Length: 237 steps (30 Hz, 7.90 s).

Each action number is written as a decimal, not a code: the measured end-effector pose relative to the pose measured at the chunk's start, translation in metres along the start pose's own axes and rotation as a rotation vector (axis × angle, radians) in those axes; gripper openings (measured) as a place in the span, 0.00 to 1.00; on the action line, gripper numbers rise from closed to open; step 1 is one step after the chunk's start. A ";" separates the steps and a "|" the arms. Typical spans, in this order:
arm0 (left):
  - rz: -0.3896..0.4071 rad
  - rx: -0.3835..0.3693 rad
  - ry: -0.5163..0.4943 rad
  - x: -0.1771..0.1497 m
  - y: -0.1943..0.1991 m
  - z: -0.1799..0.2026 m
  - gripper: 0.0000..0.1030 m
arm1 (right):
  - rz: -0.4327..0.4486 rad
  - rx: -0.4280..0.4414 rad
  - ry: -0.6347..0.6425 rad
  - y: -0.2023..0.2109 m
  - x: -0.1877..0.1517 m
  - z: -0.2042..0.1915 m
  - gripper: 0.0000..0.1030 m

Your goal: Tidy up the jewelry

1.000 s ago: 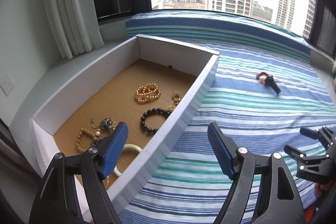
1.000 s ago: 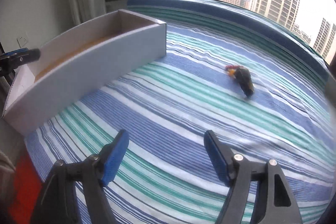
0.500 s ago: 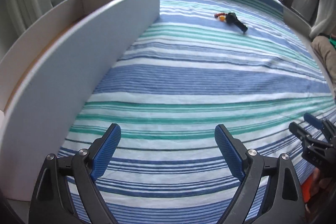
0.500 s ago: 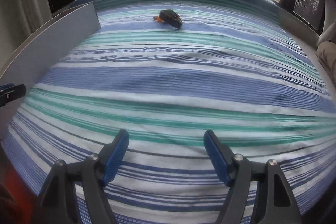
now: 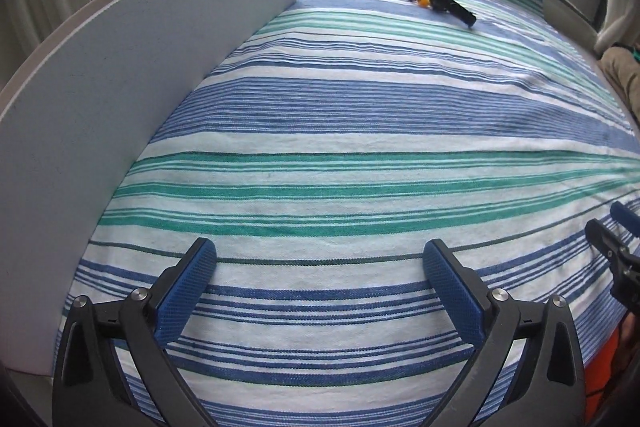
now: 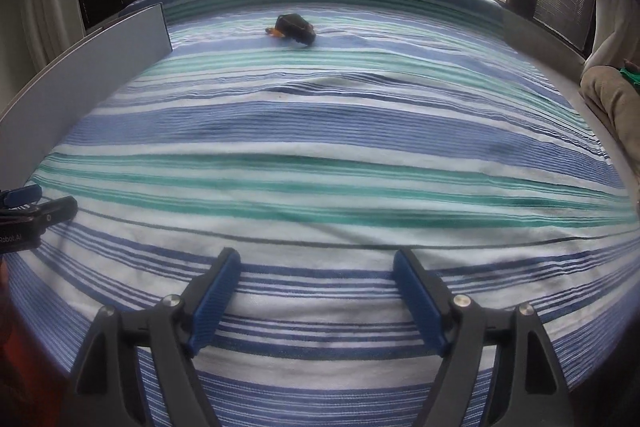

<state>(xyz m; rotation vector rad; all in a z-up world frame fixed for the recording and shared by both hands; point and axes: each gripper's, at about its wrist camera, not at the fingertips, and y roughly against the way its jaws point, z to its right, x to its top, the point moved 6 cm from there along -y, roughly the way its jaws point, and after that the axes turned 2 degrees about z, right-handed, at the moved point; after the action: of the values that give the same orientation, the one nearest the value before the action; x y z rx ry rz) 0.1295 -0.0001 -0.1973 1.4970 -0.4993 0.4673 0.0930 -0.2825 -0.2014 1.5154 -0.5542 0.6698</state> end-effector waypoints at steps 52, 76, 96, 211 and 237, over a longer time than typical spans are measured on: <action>-0.042 -0.010 -0.026 0.001 -0.004 0.000 0.99 | -0.005 -0.022 -0.013 -0.001 0.001 -0.002 0.82; -0.056 -0.013 -0.028 0.002 -0.004 0.002 0.99 | -0.006 -0.020 -0.009 -0.001 0.002 -0.002 0.82; -0.018 -0.243 0.013 0.244 -0.072 0.143 0.99 | 0.008 -0.020 -0.012 0.000 -0.001 -0.003 0.82; -0.062 -0.170 0.061 0.042 0.005 -0.019 0.09 | -0.325 0.351 0.332 -0.066 0.106 -0.107 0.17; 0.096 -0.320 0.237 0.059 0.161 -0.099 0.09 | -0.125 0.624 0.171 0.058 0.166 -0.129 0.17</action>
<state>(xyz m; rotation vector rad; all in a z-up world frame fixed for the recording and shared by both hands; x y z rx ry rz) 0.0866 0.1020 -0.0328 1.0987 -0.4365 0.6020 0.1603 -0.1478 -0.0430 2.0254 -0.1126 0.9157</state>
